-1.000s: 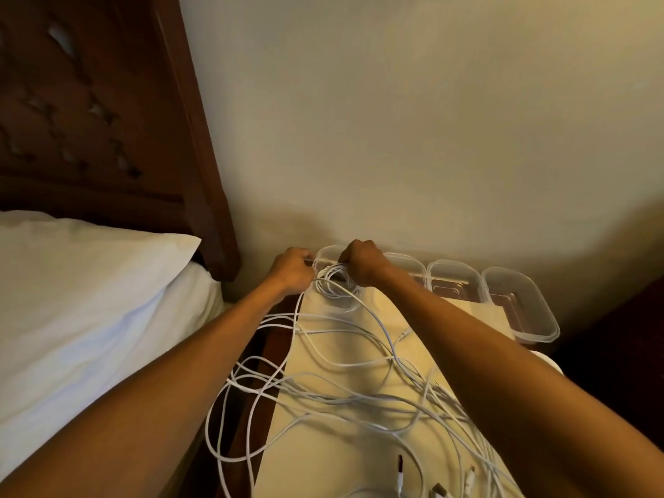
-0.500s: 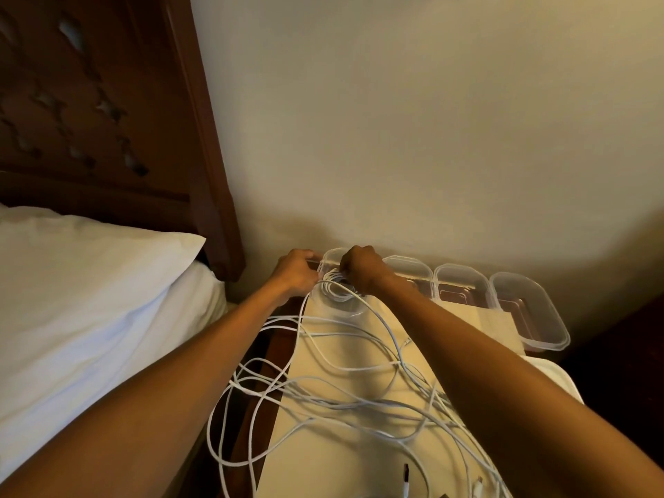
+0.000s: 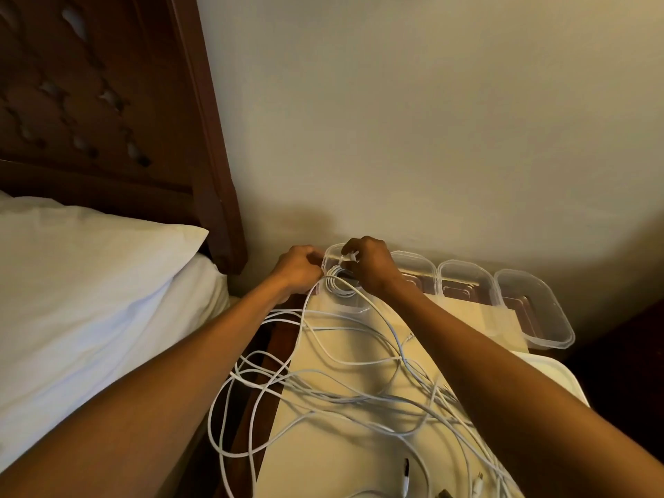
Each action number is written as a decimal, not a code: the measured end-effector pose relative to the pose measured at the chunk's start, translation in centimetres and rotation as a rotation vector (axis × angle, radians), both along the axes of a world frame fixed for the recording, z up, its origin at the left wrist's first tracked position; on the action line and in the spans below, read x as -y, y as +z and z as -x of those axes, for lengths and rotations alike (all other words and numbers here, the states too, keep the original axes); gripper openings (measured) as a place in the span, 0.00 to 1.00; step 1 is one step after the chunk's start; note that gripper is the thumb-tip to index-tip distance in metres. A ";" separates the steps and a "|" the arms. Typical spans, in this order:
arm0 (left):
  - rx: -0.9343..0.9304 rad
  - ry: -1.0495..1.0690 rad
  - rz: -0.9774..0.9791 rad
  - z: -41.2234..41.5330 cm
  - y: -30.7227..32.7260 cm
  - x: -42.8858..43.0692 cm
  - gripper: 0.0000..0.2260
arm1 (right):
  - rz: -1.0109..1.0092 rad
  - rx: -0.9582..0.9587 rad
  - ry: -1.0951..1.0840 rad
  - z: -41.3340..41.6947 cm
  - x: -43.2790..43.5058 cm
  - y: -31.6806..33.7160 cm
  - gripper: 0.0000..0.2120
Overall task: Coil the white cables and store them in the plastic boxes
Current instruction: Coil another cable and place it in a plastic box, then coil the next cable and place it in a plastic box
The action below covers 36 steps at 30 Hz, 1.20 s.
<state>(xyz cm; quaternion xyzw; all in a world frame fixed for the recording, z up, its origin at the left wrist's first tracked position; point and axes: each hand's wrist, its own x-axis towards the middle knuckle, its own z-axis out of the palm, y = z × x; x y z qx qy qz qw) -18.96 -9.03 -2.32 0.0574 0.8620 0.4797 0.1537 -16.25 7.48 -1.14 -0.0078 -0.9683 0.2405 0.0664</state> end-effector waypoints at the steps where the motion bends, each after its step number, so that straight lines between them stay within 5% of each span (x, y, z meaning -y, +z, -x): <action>1: 0.013 0.009 -0.003 0.1 -0.1 0.0 0.14 | 0.006 -0.007 0.012 -0.2 -0.1 0.1 0.13; 6: -0.018 0.049 -0.017 -0.2 -0.1 0.3 0.05 | 0.123 -0.057 0.027 -1.8 -0.4 1.0 0.12; 14: -0.309 -0.070 0.158 -3.9 4.4 2.2 0.10 | 0.347 -0.092 -0.018 -7.4 -1.1 3.8 0.13; 17: -0.364 -0.129 0.167 -6.7 6.3 3.0 0.13 | 0.366 0.104 0.035 -10.0 -0.8 5.2 0.22; 21: -0.392 -0.266 0.230 -10.0 8.7 3.2 0.20 | 0.437 0.465 0.083 -13.2 -0.5 7.8 0.20; 25: -0.483 -0.354 0.332 -13.0 12.0 2.5 0.23 | 0.465 0.357 0.078 -16.0 -0.8 11.7 0.14; 30: -0.602 -0.362 0.326 -16.8 18.8 0.8 0.10 | 0.387 0.175 0.116 -20.9 -1.4 19.3 0.14; 36: -0.867 -0.300 0.264 -21.9 27.6 -0.4 0.06 | 0.460 -0.013 0.101 -26.6 -2.8 26.5 0.16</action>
